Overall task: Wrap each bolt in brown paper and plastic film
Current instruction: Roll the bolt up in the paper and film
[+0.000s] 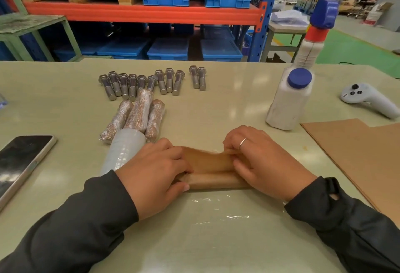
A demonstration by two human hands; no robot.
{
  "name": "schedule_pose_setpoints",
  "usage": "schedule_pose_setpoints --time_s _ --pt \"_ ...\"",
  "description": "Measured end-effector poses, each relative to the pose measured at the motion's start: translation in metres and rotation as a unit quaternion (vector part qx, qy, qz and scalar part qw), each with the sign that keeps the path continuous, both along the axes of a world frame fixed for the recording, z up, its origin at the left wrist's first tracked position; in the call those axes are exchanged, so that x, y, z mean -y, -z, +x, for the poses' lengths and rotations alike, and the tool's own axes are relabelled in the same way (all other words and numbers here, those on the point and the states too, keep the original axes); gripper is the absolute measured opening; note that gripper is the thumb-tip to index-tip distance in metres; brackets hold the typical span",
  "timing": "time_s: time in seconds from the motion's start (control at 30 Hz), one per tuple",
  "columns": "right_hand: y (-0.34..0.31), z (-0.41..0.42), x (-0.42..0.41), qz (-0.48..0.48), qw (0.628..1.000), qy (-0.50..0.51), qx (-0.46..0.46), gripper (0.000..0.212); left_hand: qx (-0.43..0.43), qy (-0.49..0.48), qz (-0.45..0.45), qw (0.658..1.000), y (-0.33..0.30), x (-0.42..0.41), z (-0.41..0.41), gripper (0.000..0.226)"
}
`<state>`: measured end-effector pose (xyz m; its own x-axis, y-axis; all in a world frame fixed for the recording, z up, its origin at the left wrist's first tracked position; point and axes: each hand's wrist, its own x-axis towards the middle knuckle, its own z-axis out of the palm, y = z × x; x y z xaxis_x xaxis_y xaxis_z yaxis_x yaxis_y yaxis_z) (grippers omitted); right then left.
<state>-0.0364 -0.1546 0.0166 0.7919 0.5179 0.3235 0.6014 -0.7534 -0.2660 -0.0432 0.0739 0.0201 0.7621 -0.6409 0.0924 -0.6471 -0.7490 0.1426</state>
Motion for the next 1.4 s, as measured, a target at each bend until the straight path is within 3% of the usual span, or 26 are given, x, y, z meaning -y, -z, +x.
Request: schedule_pose_setpoints --time_s 0.17,0.33,0.53,0.67,0.87,1.0,1.17,1.27,1.4 --pt "-0.003 0.003 0.003 0.025 0.992 0.092 0.079 0.009 -0.006 -0.004 0.014 1.0 0.0 0.0 0.001 0.035" --pt "-0.006 0.001 0.006 0.005 0.993 0.065 0.102 0.016 -0.01 -0.004 0.005 1.0 0.0 -0.001 0.0 0.034" --pt "-0.013 -0.009 0.01 -0.022 1.0 -0.002 -0.019 0.015 0.002 0.004 0.0 1.0 0.001 -0.001 -0.001 0.034" --pt "-0.006 -0.008 0.007 -0.016 0.999 0.013 -0.03 0.028 0.05 0.024 -0.002 0.998 -0.004 0.0 -0.004 0.024" --pt "0.007 -0.003 -0.002 0.035 0.991 0.008 -0.126 0.018 0.056 0.016 -0.004 0.998 -0.006 -0.001 -0.008 0.041" --pt "0.008 0.0 -0.005 0.064 0.972 0.001 -0.226 0.05 0.07 0.02 -0.015 0.997 -0.007 -0.002 -0.007 0.035" --pt "0.008 -0.002 -0.009 0.12 0.963 -0.031 -0.241 0.022 0.093 0.024 -0.023 0.995 -0.007 -0.002 -0.005 0.036" --pt "0.009 -0.005 -0.01 0.142 0.96 -0.055 -0.237 0.015 0.153 0.011 -0.02 0.988 -0.008 0.0 -0.006 0.023" --pt "0.01 -0.006 -0.01 0.133 0.968 -0.075 -0.201 0.004 0.168 -0.045 -0.053 0.983 -0.01 0.004 -0.007 0.056"
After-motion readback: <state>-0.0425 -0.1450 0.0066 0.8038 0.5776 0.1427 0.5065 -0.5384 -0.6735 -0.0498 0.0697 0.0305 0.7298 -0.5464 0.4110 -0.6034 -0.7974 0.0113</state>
